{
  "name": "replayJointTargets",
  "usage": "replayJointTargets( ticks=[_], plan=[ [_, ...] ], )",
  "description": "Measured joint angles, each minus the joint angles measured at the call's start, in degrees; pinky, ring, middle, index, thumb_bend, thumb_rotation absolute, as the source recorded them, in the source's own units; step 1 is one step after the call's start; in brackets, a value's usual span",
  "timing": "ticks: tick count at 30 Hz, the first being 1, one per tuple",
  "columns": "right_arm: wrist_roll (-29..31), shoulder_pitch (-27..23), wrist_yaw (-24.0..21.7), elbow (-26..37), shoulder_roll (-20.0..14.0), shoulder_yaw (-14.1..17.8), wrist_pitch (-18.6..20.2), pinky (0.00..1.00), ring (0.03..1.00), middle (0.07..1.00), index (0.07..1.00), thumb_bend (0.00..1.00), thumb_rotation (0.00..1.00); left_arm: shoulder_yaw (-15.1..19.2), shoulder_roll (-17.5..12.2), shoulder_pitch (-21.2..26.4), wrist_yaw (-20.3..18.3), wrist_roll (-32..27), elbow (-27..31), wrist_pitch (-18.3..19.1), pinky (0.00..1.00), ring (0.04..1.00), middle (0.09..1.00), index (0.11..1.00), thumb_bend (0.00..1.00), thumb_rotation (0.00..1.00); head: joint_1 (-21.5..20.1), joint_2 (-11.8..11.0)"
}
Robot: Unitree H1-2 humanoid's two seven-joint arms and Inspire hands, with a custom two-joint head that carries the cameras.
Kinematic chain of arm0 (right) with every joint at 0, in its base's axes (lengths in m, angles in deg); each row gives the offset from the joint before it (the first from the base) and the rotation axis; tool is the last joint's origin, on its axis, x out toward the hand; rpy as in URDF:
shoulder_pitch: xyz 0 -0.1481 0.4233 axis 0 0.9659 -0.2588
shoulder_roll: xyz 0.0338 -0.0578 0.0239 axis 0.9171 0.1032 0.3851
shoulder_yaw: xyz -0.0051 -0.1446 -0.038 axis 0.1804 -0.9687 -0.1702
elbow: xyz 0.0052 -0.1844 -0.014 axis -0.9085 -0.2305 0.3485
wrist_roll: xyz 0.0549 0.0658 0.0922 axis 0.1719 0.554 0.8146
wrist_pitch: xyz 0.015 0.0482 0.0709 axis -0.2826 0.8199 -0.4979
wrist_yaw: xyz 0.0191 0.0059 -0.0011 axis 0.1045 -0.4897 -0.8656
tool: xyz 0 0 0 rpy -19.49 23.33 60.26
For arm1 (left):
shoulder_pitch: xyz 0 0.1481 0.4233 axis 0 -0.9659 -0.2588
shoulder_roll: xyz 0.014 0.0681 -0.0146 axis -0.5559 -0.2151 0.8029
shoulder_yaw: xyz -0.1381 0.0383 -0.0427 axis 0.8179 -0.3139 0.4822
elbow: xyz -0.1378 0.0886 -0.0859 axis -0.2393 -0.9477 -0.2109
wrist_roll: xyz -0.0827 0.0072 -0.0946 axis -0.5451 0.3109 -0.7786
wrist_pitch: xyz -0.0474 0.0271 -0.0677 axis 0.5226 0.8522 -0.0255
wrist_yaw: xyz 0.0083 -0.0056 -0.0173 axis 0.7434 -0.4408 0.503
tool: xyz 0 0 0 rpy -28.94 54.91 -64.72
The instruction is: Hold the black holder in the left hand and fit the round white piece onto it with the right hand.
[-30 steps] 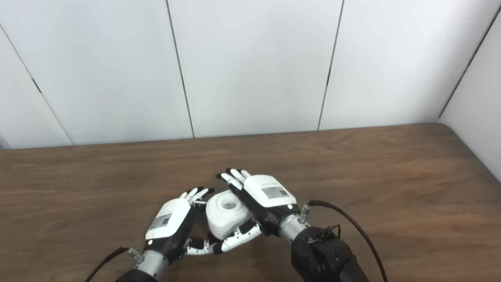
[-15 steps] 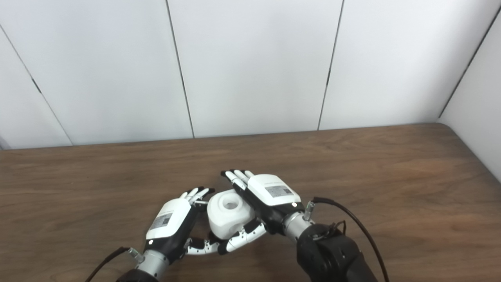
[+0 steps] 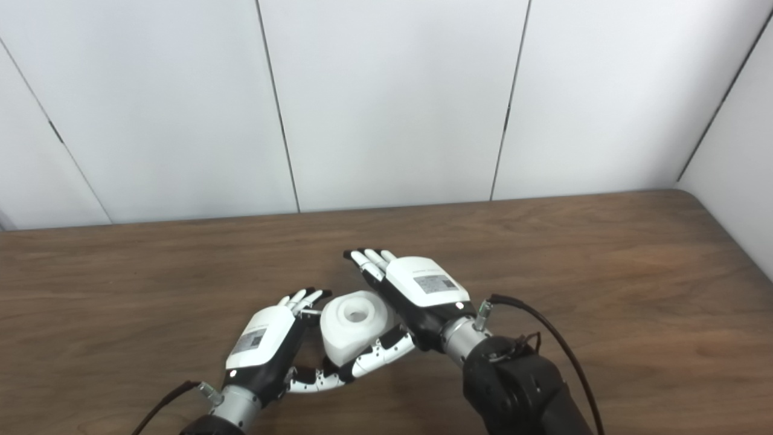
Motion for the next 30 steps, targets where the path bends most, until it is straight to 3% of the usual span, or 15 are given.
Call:
replayJointTargets(
  ticks=[13, 18, 30],
  plan=[
    [2.1, -3.1, -2.7, 4.5, -2.7, 3.8, 0.0, 0.79, 1.000, 1.000, 1.000, 1.00, 0.54, 0.0, 0.0, 0.3, 1.3, -0.1, -1.1, -0.8, 1.00, 0.979, 0.930, 0.482, 0.52, 0.05, -0.2, -0.5],
    [4.1, -4.5, -4.7, 6.6, -3.7, 6.6, 0.7, 0.89, 1.000, 1.000, 1.000, 1.00, 0.50, 0.0, -0.1, 0.3, 1.4, -0.1, -1.2, -1.1, 1.00, 0.978, 0.930, 0.482, 0.52, 0.05, -0.2, -0.9],
    [6.7, -5.3, -7.7, 11.0, -7.9, 10.7, 4.4, 0.94, 1.000, 1.000, 1.000, 1.00, 0.49, 0.3, -0.5, 0.6, 1.2, -0.1, -1.3, -1.4, 0.99, 0.968, 0.927, 0.482, 0.52, 0.05, -0.4, -1.3]
  ],
)
